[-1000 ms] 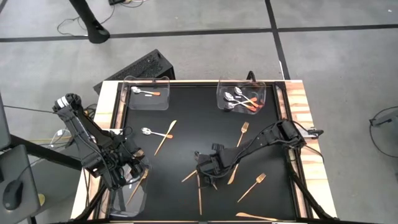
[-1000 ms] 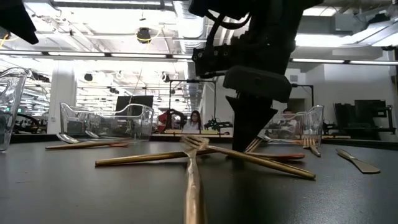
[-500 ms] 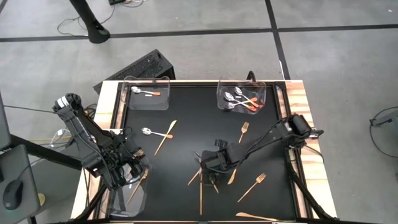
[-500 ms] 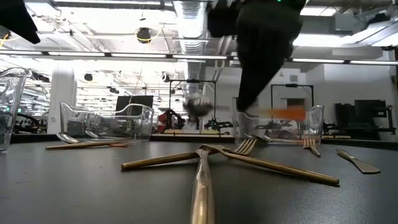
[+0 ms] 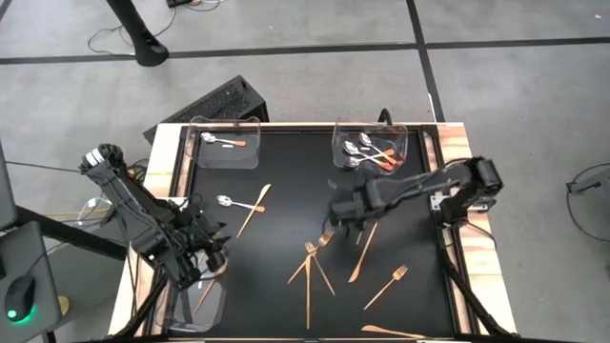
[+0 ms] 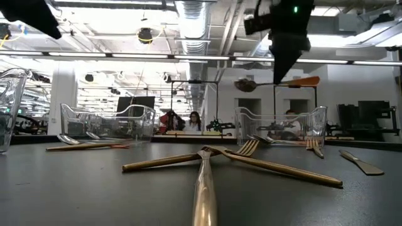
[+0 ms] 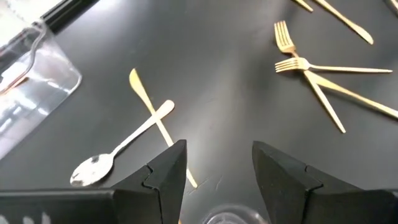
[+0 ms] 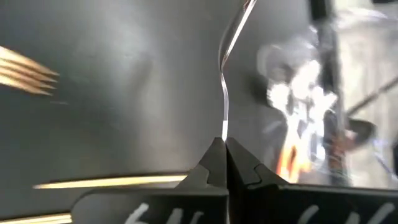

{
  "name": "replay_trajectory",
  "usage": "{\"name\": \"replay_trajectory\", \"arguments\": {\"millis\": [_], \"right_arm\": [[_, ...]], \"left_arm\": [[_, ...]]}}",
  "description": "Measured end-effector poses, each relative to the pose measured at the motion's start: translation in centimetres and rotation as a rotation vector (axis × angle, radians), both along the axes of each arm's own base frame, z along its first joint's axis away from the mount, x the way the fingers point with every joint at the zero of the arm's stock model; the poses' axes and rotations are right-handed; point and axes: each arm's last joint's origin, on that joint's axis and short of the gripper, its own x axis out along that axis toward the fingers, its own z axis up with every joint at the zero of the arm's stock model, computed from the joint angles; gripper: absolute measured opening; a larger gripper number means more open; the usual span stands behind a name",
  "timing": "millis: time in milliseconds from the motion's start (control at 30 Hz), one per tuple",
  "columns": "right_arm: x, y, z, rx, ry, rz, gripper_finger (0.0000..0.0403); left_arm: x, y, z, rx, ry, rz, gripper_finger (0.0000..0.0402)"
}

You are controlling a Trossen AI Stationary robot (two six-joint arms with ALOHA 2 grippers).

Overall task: Sort silverware by color (type)
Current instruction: Put the silver and orange spoon into the top right transparent bin

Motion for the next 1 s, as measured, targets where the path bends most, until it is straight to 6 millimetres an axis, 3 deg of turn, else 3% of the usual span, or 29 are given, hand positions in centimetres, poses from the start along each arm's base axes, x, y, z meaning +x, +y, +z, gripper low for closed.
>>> {"name": "replay_trajectory", "arguments": {"millis": [300, 567, 733, 900, 1000], "right_arm": [[-4.6, -9.9, 0.0, -0.173, 0.144, -0.048, 0.0005], [-6.9, -17.7, 0.0, -0.125, 0.120, -0.041, 0.0010], [-7.7, -20.5, -0.7, -0.044, 0.026, -0.056, 0.0045], [-7.4, -21.1, -0.3, -0.077, -0.066, -0.083, 0.0102], [-6.6, -21.1, 0.0, -0.046, -0.250, -0.165, 0.0138]], "left_arm": [[1.1, 0.9, 0.0, 0.048, 0.032, -0.011, 0.0167], [2.9, 3.8, -0.1, 0.080, 0.175, 0.018, 0.0167], [4.1, 6.5, -0.2, 0.112, 0.246, 0.076, 0.0167], [4.9, 8.9, -0.2, 0.108, 0.315, 0.098, 0.0167], [5.6, 9.8, -0.3, 0.101, 0.315, 0.074, 0.0167]]}}
